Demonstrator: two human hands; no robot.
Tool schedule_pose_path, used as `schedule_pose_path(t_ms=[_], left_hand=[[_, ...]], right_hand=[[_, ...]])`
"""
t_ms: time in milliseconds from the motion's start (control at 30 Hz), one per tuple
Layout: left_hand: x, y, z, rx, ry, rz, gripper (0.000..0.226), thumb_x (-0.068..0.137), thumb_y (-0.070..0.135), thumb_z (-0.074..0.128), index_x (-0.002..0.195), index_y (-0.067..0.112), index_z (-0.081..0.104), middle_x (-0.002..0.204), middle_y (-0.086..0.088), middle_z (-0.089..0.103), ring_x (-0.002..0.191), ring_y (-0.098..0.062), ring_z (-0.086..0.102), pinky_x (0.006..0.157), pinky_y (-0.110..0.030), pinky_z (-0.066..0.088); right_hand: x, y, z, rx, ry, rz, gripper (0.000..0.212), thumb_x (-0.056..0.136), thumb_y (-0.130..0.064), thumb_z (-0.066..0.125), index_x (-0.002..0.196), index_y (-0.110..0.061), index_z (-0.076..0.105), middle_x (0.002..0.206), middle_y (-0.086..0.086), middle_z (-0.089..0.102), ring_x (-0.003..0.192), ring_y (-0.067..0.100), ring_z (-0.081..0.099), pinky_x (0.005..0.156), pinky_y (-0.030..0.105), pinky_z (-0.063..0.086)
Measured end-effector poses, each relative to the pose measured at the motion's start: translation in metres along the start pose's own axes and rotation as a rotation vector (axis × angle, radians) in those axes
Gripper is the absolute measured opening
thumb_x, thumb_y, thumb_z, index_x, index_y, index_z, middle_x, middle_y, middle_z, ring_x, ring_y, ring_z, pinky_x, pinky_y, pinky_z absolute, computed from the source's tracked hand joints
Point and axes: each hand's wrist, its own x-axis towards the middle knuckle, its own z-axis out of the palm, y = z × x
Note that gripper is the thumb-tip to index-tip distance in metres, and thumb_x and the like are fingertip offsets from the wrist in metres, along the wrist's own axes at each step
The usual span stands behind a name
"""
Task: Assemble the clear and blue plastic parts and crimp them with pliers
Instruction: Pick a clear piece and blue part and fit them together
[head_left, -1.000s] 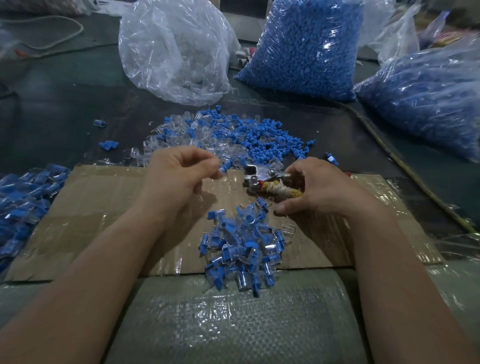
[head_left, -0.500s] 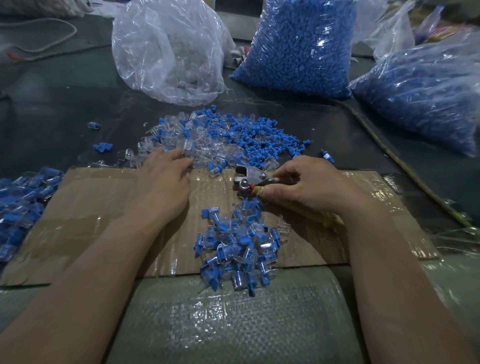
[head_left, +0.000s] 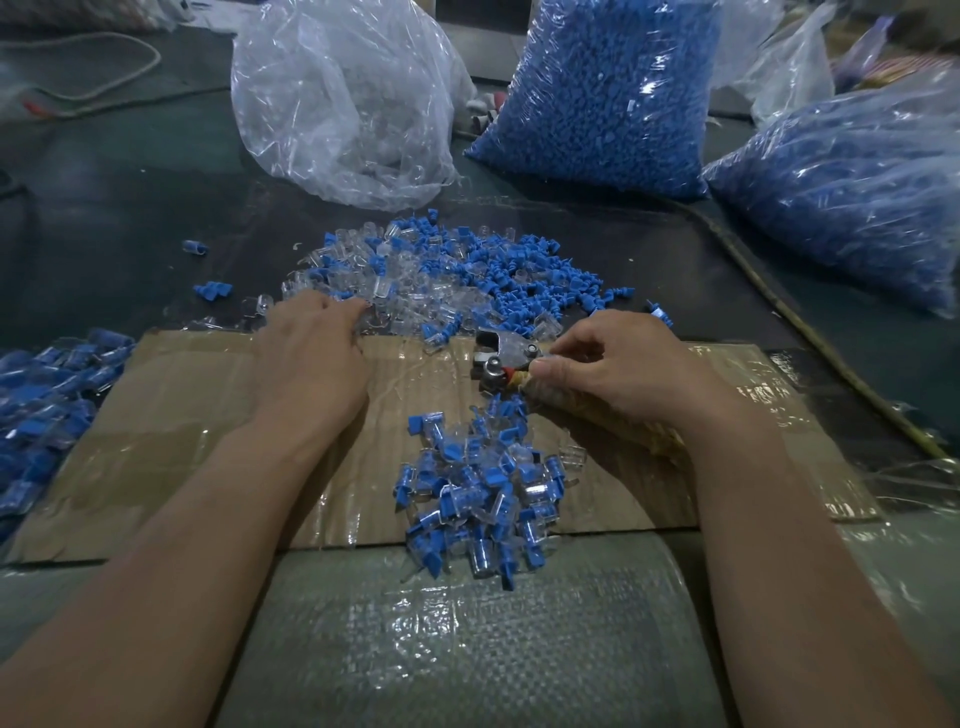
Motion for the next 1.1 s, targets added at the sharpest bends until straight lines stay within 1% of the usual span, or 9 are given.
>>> schedule_pose_path(t_ms=[167, 333, 600, 667, 733, 800, 867, 1000, 1100], left_hand=[[-0.002, 0.002, -0.001, 0.026, -0.045, -0.011, 0.039, 0.098, 0.015, 0.036, 0.135, 0.020, 0.046, 0.109, -0.011, 0.045, 0.108, -0.031, 0.041, 0.093, -0.041, 0.037], [-0.003, 0.002, -0.003, -0.020, -0.023, 0.053, 0.033, 0.097, 0.021, 0.043, 0.128, 0.023, 0.055, 0.123, -0.012, 0.057, 0.114, -0.030, 0.047, 0.097, -0.042, 0.036], [-0.005, 0.005, -0.007, -0.122, 0.114, 0.131, 0.022, 0.087, 0.019, 0.063, 0.107, 0.013, 0.069, 0.102, -0.010, 0.070, 0.100, -0.026, 0.060, 0.099, -0.044, 0.039], [-0.008, 0.007, -0.008, -0.224, 0.135, 0.144, 0.024, 0.086, 0.013, 0.063, 0.110, 0.011, 0.066, 0.101, -0.008, 0.068, 0.097, -0.023, 0.059, 0.098, -0.044, 0.040], [-0.012, 0.012, -0.011, -0.364, 0.163, 0.145, 0.034, 0.088, 0.007, 0.058, 0.121, 0.012, 0.056, 0.100, 0.000, 0.061, 0.094, -0.016, 0.054, 0.093, -0.034, 0.041], [-0.017, 0.018, -0.015, -0.503, 0.174, 0.148, 0.042, 0.090, 0.002, 0.053, 0.130, 0.016, 0.048, 0.102, 0.003, 0.053, 0.091, -0.010, 0.052, 0.080, -0.018, 0.042], [-0.020, 0.022, -0.018, -0.702, 0.115, 0.108, 0.044, 0.092, -0.002, 0.047, 0.130, 0.021, 0.049, 0.110, 0.002, 0.049, 0.085, -0.006, 0.057, 0.061, -0.008, 0.046], [-0.023, 0.023, -0.016, -0.863, 0.003, 0.071, 0.028, 0.089, 0.003, 0.055, 0.106, 0.025, 0.060, 0.114, 0.000, 0.058, 0.085, -0.006, 0.062, 0.057, -0.004, 0.047], [-0.025, 0.023, -0.016, -0.929, -0.024, 0.072, 0.021, 0.088, 0.013, 0.057, 0.088, 0.034, 0.061, 0.094, 0.002, 0.067, 0.075, -0.001, 0.066, 0.056, -0.006, 0.048]], right_hand=[[0.001, 0.002, 0.001, 0.003, 0.006, 0.010, 0.061, 0.055, -0.071, 0.044, 0.089, -0.027, 0.067, 0.076, -0.018, 0.052, 0.073, 0.001, 0.048, 0.061, 0.019, 0.038], [0.003, 0.004, 0.003, -0.013, 0.017, 0.006, 0.057, 0.058, -0.071, 0.047, 0.087, -0.026, 0.068, 0.074, -0.017, 0.052, 0.072, 0.001, 0.048, 0.058, 0.020, 0.036], [0.004, 0.006, 0.003, 0.017, -0.002, 0.034, 0.038, 0.068, -0.066, 0.051, 0.077, -0.031, 0.062, 0.075, -0.016, 0.054, 0.071, 0.001, 0.049, 0.056, 0.022, 0.034], [0.006, 0.008, 0.003, 0.060, 0.074, 0.062, 0.032, 0.080, -0.058, 0.052, 0.077, -0.028, 0.061, 0.075, -0.012, 0.057, 0.071, 0.002, 0.051, 0.056, 0.022, 0.035], [0.008, 0.013, 0.001, 0.100, 0.233, 0.106, 0.025, 0.087, -0.047, 0.053, 0.076, -0.027, 0.060, 0.074, -0.012, 0.058, 0.068, 0.003, 0.052, 0.056, 0.022, 0.037], [0.012, 0.020, -0.001, 0.116, 0.385, 0.170, 0.018, 0.091, -0.035, 0.053, 0.084, -0.022, 0.063, 0.081, -0.011, 0.061, 0.073, 0.006, 0.054, 0.063, 0.024, 0.040], [0.016, 0.028, -0.002, 0.100, 0.452, 0.241, 0.019, 0.092, -0.027, 0.053, 0.103, -0.018, 0.065, 0.100, -0.003, 0.063, 0.089, 0.013, 0.056, 0.077, 0.028, 0.043], [0.023, 0.036, 0.001, 0.060, 0.362, 0.308, 0.040, 0.092, -0.022, 0.052, 0.132, -0.016, 0.050, 0.136, 0.005, 0.048, 0.123, 0.021, 0.044, 0.100, 0.031, 0.033], [0.028, 0.036, 0.005, -0.046, 0.214, 0.305, 0.050, 0.094, -0.026, 0.049, 0.141, -0.016, 0.036, 0.149, 0.005, 0.032, 0.136, 0.021, 0.029, 0.109, 0.031, 0.023]])
